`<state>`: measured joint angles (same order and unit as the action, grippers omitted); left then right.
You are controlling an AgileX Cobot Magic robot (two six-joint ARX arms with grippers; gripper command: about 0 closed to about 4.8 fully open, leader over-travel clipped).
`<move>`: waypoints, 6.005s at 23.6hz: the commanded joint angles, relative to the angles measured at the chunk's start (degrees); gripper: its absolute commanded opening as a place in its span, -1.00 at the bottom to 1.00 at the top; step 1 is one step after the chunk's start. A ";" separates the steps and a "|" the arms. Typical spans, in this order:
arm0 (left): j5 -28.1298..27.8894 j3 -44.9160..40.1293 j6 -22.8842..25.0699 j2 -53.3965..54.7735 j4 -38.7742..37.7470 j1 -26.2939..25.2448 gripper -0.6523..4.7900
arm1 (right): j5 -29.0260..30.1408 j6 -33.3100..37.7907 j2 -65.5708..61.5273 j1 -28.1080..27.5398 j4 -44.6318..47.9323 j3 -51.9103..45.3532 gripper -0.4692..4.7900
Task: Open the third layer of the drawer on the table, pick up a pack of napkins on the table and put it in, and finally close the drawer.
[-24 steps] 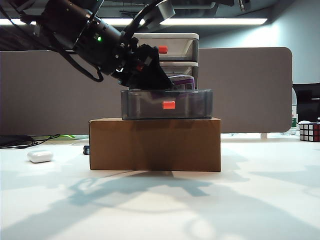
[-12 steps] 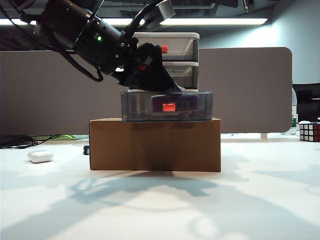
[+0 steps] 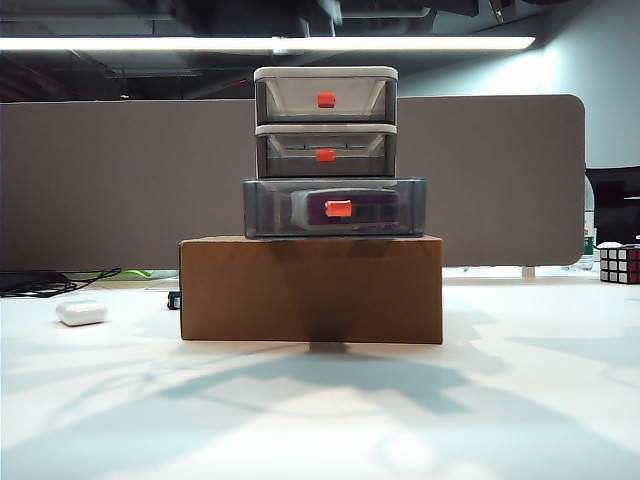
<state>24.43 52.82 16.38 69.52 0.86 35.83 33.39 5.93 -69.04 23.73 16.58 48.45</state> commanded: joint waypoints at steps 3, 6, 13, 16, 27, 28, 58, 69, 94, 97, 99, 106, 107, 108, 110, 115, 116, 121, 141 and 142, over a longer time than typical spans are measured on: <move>2.69 -0.07 -5.68 -4.66 -14.60 2.84 -0.72 | -0.28 -0.17 -3.52 0.00 4.44 2.34 -0.84; 2.80 -0.52 -4.90 -3.34 -24.20 4.42 -0.78 | -0.24 -0.15 -8.26 0.02 4.09 6.88 -0.84; -1.57 -2.60 -4.17 4.24 -21.27 4.28 -0.78 | -0.24 -0.42 -19.37 0.02 -1.84 19.82 -0.84; -1.51 -2.60 -4.33 6.10 -18.64 4.28 -0.78 | -0.37 -2.75 -21.11 0.02 -5.29 23.78 -0.84; -5.81 -2.60 -4.42 9.16 -13.73 4.33 -0.78 | -11.63 -11.02 -22.29 -0.02 -13.29 29.35 -0.84; -5.88 -2.60 -4.42 9.42 -13.55 4.33 -0.78 | -12.22 -11.54 -22.29 -0.02 -14.21 29.35 -0.84; -21.97 -2.58 -4.22 15.72 6.32 4.02 -0.78 | -15.74 -14.86 -24.39 -0.39 -23.15 29.31 -0.84; -32.33 -2.60 -2.64 18.75 12.61 4.09 -0.78 | -15.89 -15.23 -24.39 -0.39 -24.30 29.31 -0.84; -46.38 -27.80 -14.03 -48.57 -12.57 15.50 -0.78 | -15.78 -16.31 27.50 -2.80 -31.23 2.19 -0.84; -46.23 -31.39 -18.45 -55.19 -14.19 15.65 -0.78 | -16.04 -14.93 37.11 -2.56 -32.22 -4.87 -0.84; -46.27 -33.88 -19.19 -58.95 -14.16 15.82 -0.78 | -16.81 -15.02 43.43 -2.58 -33.31 -9.27 -0.84; -46.23 -41.92 -18.34 -67.54 -13.31 15.82 -0.78 | -16.31 -14.45 62.77 -2.43 -39.87 -22.05 -0.84; -46.18 -42.80 -18.36 -68.41 -12.85 15.82 -0.78 | -16.33 -13.33 65.18 -2.43 -40.24 -23.61 -0.84; -46.05 -44.00 -18.40 -69.40 -11.89 15.82 -0.78 | -16.35 -11.34 68.17 -2.45 -40.57 -25.46 -0.84; -46.14 -45.94 -18.27 -69.35 -9.35 15.80 -0.78 | -16.24 -9.60 68.67 -2.82 -40.81 -28.57 -0.84; -44.04 -49.59 -16.15 -69.37 -4.57 15.69 -0.78 | -14.36 -8.39 68.72 -2.40 -28.57 -36.37 -0.84; -43.87 -50.18 -16.15 -69.37 -3.93 15.69 -0.78 | -14.62 -7.85 69.13 -2.43 -26.60 -37.92 -0.84; -43.63 -52.41 -15.37 -69.37 -0.55 15.65 -0.78 | -17.40 -7.48 69.05 -2.49 -20.37 -45.31 -0.84; -19.02 -52.41 -9.31 -69.37 -4.26 -27.67 -0.78 | -22.99 -12.11 69.07 -20.85 -19.28 -48.39 -0.84; -19.10 -52.41 -9.31 -69.37 -4.07 -28.15 -0.78 | -22.99 -11.93 69.07 -22.32 -19.10 -48.41 -0.84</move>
<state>4.82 0.32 6.81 0.12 -4.10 7.68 10.44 -6.02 -0.10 2.31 -3.73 0.40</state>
